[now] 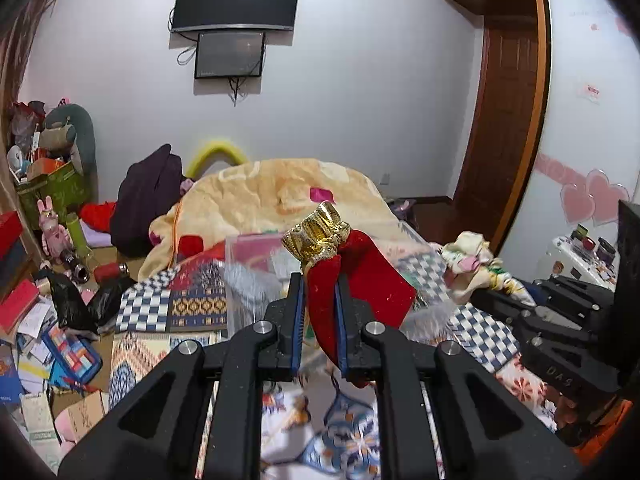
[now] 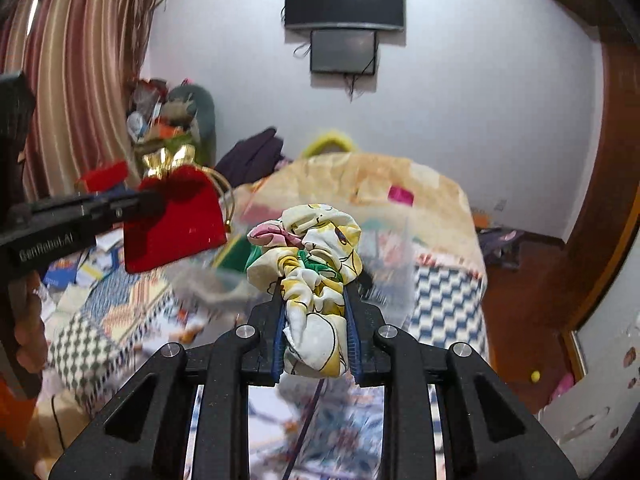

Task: Organize soft objects
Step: 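Drop the red pouch and floral scrunchie into the clear box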

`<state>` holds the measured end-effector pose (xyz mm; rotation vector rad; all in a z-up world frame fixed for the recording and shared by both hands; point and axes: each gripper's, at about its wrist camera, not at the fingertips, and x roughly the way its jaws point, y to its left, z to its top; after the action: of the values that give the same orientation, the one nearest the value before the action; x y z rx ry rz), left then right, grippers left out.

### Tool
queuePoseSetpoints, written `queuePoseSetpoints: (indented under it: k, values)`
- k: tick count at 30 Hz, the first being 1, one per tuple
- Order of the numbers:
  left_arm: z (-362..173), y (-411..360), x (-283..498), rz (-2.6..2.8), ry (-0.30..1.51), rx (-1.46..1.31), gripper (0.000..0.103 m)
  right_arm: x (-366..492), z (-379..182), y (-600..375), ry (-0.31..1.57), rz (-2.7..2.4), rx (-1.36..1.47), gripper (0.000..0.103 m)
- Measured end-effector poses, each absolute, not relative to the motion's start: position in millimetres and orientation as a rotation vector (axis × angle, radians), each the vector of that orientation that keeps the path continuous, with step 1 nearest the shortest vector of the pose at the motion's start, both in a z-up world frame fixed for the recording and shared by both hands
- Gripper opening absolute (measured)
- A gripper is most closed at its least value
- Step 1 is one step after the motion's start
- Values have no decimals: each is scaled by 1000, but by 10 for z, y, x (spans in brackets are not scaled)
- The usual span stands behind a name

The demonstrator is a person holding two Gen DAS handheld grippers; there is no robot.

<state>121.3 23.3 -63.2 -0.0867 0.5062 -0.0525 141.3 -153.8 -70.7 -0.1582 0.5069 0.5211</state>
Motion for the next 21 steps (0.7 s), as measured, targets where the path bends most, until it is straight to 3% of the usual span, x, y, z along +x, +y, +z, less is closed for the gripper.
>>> queuePoseSetpoints:
  k: [9,21]
  values:
    - [-711,191,1606,-16,520,-63,13,1757,-683,-1396,503,518,-127,22]
    - [-1106,181,2105,-8,635,-103,13,2070,-1023,-1229,628,514,-144,23]
